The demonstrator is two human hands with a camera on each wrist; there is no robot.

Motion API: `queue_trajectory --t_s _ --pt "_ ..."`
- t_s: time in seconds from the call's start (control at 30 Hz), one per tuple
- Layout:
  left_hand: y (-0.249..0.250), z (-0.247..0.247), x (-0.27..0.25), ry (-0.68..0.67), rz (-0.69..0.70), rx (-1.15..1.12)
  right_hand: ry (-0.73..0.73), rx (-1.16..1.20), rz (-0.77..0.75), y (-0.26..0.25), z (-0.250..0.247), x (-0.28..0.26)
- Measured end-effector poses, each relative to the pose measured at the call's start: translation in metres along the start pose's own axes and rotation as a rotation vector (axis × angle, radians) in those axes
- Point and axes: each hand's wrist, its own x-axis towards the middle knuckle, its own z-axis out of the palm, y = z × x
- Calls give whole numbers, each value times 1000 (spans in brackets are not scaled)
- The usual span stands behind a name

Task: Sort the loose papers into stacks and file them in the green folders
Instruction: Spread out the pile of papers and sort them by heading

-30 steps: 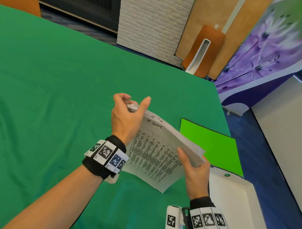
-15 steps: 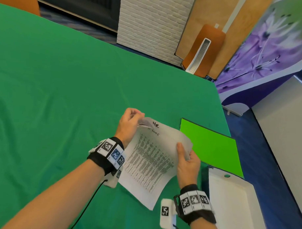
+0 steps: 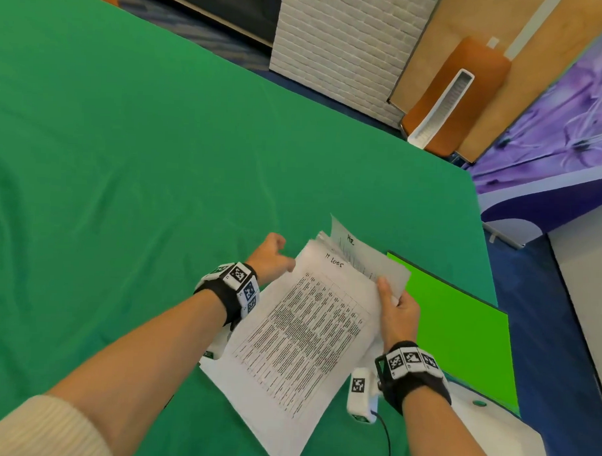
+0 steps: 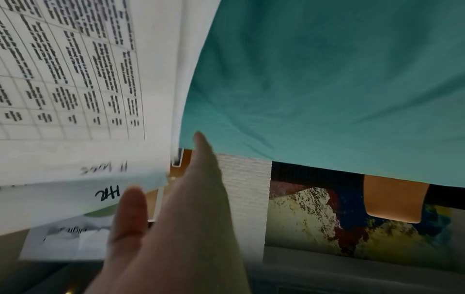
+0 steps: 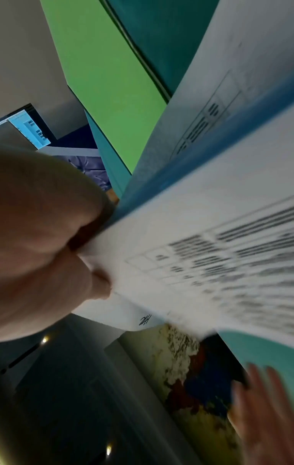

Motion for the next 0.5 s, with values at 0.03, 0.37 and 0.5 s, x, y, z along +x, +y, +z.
queue_trajectory --t_s 0.03,0.37,0.5 --pt "-10 1 7 2 -55 110 -21 -13 13 3 0 11" --pt "-75 37 13 -29 -96 609 -149 -217 416 61 -26 56" --pt "-72 39 9 -27 -105 607 -213 43 555 66 -22 24"
